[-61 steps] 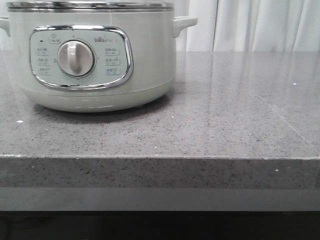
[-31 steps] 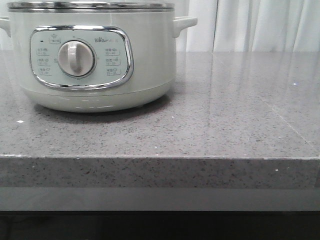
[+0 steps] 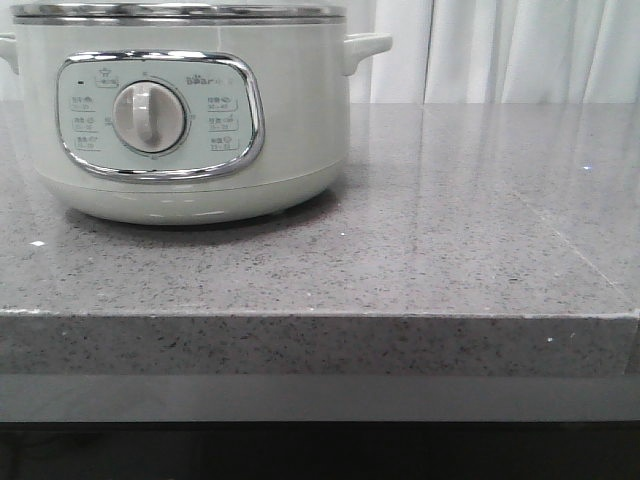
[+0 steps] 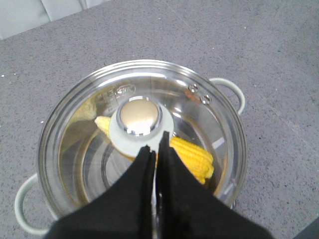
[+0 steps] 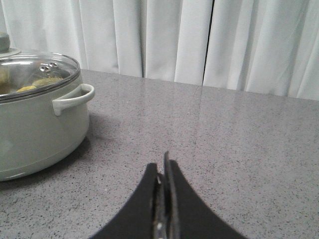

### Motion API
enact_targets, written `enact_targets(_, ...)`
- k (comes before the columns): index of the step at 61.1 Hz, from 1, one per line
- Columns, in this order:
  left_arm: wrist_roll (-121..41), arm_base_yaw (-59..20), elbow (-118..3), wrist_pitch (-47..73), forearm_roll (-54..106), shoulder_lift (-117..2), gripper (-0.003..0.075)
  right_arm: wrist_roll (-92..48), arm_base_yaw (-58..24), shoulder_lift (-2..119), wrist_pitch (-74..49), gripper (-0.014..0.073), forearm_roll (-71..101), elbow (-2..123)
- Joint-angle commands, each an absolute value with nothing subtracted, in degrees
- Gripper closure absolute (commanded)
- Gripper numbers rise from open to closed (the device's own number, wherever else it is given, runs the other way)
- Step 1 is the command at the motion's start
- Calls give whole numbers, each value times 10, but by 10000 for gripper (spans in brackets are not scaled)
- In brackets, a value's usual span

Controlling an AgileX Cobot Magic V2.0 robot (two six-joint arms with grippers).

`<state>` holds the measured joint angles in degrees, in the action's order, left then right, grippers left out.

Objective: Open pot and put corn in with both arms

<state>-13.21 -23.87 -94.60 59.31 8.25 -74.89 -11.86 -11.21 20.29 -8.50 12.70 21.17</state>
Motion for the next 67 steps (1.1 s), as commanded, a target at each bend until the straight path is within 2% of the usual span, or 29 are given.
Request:
enact_targets(1, -134, -241, -898, 513, 95, -676, 739, -124, -110, 206, -37, 663, 123, 227)
enact_targets(21, -135, -241, -582, 269, 82, -412, 739, -124, -110, 206, -37, 663, 123, 227)
enact_targets(35, -135, -241, -404, 222, 78, -227, 739, -124, -110, 206, -37, 663, 123, 227)
enact_targets(48, -135, -241, -326, 222, 78, -134, 739, -124, -110, 206, -37, 663, 123, 227)
enact_targets(67, -135, -241, -291, 222, 78, -129, 739, -124, -110, 206, -37, 663, 123, 227)
